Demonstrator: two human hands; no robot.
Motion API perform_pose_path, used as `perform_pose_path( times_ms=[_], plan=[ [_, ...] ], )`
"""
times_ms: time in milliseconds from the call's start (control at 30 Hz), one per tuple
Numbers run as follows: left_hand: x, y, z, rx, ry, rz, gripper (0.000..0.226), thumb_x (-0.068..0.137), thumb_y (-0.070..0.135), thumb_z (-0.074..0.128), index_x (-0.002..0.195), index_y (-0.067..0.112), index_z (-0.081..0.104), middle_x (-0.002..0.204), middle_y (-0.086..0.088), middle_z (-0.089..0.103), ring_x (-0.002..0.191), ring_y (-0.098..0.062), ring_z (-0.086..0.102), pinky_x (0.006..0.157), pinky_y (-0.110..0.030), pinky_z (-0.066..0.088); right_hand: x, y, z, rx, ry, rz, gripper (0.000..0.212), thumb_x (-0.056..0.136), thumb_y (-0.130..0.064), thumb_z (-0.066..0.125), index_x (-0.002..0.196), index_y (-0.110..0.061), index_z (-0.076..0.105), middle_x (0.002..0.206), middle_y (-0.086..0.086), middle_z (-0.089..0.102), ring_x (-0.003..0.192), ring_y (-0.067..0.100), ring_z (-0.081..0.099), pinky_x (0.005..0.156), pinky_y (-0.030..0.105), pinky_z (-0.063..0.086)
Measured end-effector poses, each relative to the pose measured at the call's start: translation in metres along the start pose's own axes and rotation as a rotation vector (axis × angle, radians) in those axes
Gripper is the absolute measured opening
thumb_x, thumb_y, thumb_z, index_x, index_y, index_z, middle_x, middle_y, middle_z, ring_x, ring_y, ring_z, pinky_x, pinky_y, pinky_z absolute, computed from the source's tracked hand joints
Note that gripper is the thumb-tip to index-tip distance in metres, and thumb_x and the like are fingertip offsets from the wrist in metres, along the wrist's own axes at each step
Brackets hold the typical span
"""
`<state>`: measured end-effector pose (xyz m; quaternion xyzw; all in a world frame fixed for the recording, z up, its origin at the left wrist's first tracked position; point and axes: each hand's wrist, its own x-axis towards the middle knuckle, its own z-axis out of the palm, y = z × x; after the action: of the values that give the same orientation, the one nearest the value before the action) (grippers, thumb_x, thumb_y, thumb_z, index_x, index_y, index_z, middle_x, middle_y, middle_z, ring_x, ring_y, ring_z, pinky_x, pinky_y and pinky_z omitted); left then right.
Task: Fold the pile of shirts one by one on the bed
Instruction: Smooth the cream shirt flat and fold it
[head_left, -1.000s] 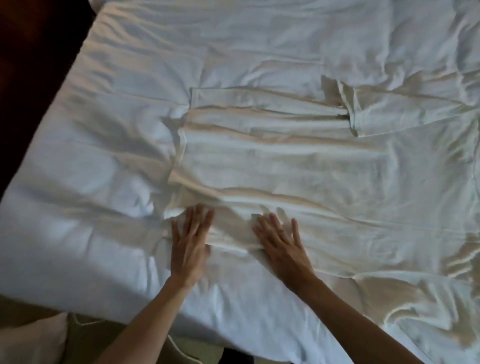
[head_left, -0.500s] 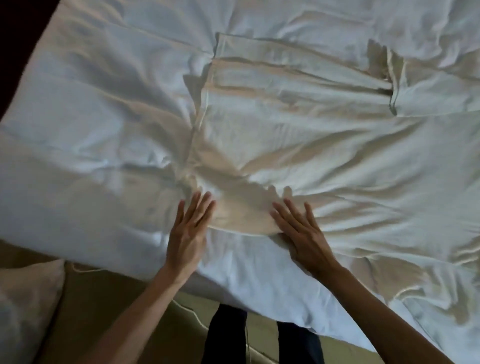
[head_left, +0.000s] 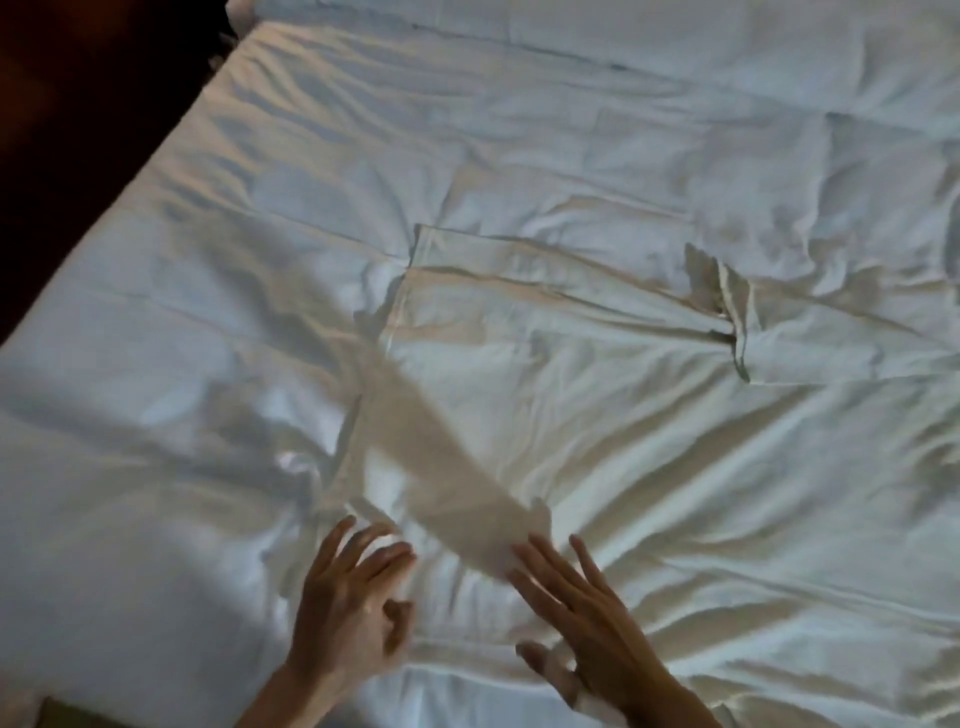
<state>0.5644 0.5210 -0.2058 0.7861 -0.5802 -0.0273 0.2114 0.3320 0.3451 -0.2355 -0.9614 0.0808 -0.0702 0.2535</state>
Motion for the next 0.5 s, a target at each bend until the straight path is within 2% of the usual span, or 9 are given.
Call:
perform_pose_path(
  times_ms=[100, 200, 267, 333, 400, 467, 500],
  plan=[
    [0.097, -0.001, 0.019, -0.02, 0.119, -0.033, 0.022, 0.066, 0.014, 0.057, 0.079, 0.016, 0.074, 0.084, 0.004, 0.072, 0.089, -0.023, 0.066, 0.089, -0.037, 0.05, 0.059, 0.045, -0.025, 0.059, 0.195, 0.123, 0.042, 0.102, -0.034, 0.046, 0.136, -0.012, 0.058, 0.153, 0.004, 0.044, 0.145, 0.021, 0.035, 0.12, 0.046, 0.024],
    [0.2, -0.017, 0.042, -0.04, 0.152, -0.043, 0.021, 0.073, 0.013, 0.053, 0.079, 0.016, 0.073, 0.079, 0.002, 0.07, 0.081, -0.023, 0.066, 0.075, -0.031, 0.049, 0.122, 0.108, -0.053, -0.031, 0.326, 0.273, 0.039, 0.099, -0.021, 0.044, 0.132, -0.009, 0.061, 0.148, 0.008, 0.05, 0.141, 0.025, 0.041, 0.116, 0.049, 0.031],
    [0.259, -0.029, 0.052, -0.012, 0.1, -0.059, 0.03, 0.076, 0.015, 0.047, 0.087, 0.014, 0.074, 0.086, -0.003, 0.072, 0.086, -0.027, 0.067, 0.075, -0.031, 0.05, 0.156, 0.151, -0.071, -0.081, 0.288, 0.436, 0.044, 0.096, -0.019, 0.043, 0.138, -0.008, 0.055, 0.15, 0.01, 0.046, 0.142, 0.029, 0.039, 0.116, 0.052, 0.03],
    [0.309, -0.043, 0.06, 0.015, -0.014, -0.112, 0.036, 0.077, 0.007, 0.05, 0.105, 0.008, 0.073, 0.105, -0.01, 0.071, 0.102, -0.032, 0.065, 0.084, -0.038, 0.051, 0.178, 0.188, -0.085, -0.148, 0.211, 0.562, 0.05, 0.092, -0.013, 0.052, 0.142, -0.006, 0.049, 0.152, 0.015, 0.042, 0.141, 0.034, 0.037, 0.116, 0.05, 0.029],
    [0.347, -0.059, 0.067, 0.098, -0.135, -0.156, 0.05, 0.077, -0.002, 0.054, 0.125, 0.007, 0.063, 0.128, -0.015, 0.062, 0.12, -0.035, 0.056, 0.095, -0.044, 0.044, 0.19, 0.218, -0.1, -0.25, 0.144, 0.637, 0.054, 0.088, -0.013, 0.058, 0.14, -0.003, 0.047, 0.145, 0.017, 0.047, 0.131, 0.037, 0.044, 0.108, 0.047, 0.034],
    [0.372, -0.075, 0.073, 0.225, -0.254, -0.176, 0.054, 0.085, 0.004, 0.055, 0.138, 0.013, 0.053, 0.139, -0.012, 0.053, 0.127, -0.033, 0.049, 0.102, -0.045, 0.037, 0.198, 0.235, -0.115, -0.307, 0.044, 0.72, 0.047, 0.091, -0.022, 0.057, 0.135, -0.008, 0.051, 0.134, 0.013, 0.054, 0.122, 0.034, 0.048, 0.101, 0.045, 0.034],
    [0.382, -0.079, 0.074, 0.279, -0.351, -0.167, 0.048, 0.09, 0.013, 0.055, 0.138, 0.017, 0.051, 0.139, -0.01, 0.052, 0.128, -0.032, 0.048, 0.103, -0.044, 0.034, 0.201, 0.242, -0.122, -0.324, 0.017, 0.74, 0.038, 0.093, -0.025, 0.055, 0.128, -0.011, 0.057, 0.127, 0.011, 0.058, 0.116, 0.033, 0.051, 0.097, 0.044, 0.035]
  ],
)
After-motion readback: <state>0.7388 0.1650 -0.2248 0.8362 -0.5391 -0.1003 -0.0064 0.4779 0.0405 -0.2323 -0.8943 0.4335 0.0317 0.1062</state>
